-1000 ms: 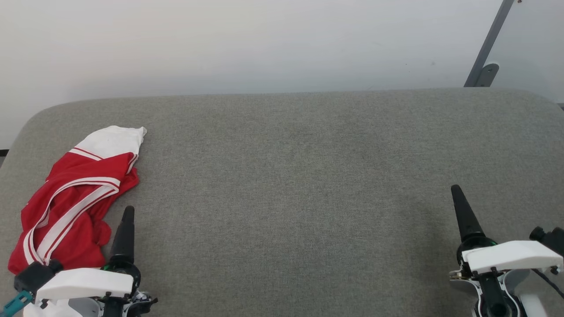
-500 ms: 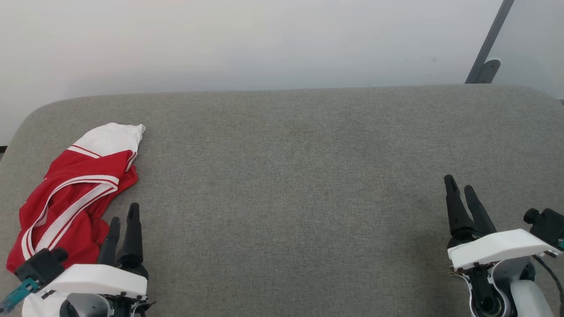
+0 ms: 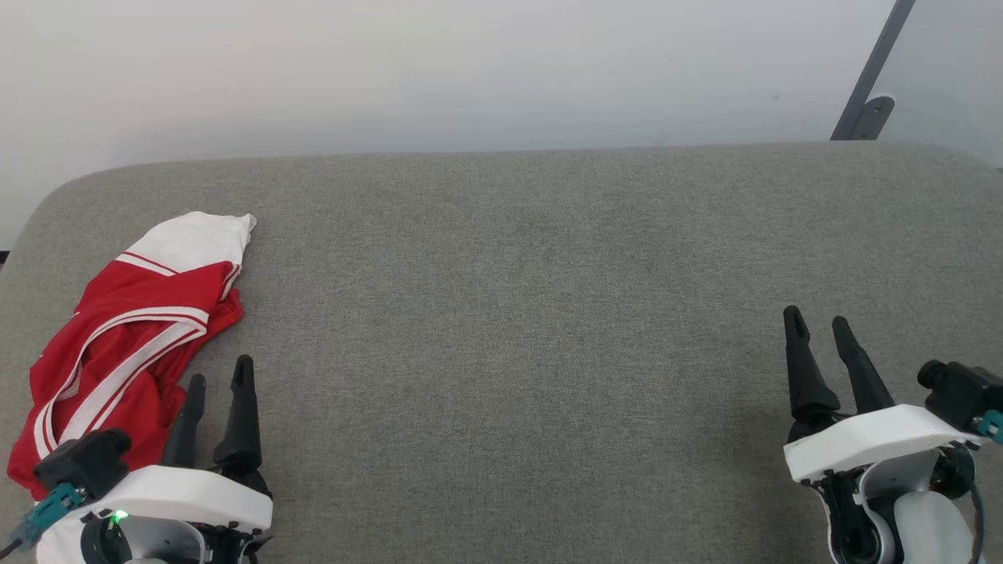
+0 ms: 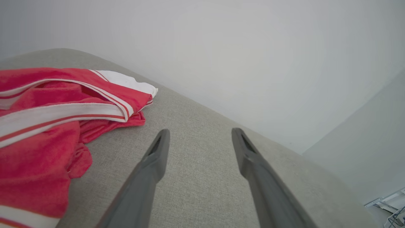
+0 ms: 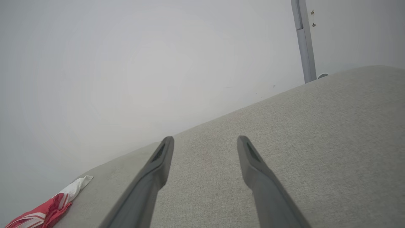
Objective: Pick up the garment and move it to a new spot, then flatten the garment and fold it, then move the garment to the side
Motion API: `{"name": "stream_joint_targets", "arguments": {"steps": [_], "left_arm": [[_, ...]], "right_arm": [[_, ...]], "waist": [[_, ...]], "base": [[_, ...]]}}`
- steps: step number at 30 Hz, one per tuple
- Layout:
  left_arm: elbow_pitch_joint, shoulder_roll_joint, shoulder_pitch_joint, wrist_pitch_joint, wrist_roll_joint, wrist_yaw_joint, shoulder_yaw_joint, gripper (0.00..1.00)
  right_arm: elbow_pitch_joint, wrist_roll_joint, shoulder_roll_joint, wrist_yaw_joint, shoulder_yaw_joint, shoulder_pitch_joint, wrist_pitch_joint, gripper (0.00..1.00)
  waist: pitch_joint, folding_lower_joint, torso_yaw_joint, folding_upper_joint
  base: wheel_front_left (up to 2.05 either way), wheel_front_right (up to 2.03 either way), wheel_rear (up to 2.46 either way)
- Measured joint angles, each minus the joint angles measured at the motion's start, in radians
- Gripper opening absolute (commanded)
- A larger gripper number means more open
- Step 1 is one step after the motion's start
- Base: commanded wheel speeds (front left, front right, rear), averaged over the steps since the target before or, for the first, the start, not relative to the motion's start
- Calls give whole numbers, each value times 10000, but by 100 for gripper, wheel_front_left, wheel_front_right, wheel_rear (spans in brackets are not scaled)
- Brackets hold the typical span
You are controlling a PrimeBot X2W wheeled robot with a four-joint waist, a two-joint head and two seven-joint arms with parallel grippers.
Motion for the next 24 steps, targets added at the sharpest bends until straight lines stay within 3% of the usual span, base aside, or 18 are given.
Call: {"name": "stream_joint_targets", "arguments": {"steps": [24], "left_arm": [[113,222,2,-619,2474,10,-240,100]], "right_arm": [[-17,-2815,4,2,-40,-70,-631,100]], "waist": [[202,0,89,0]], "base": [[0,0,0]]}}
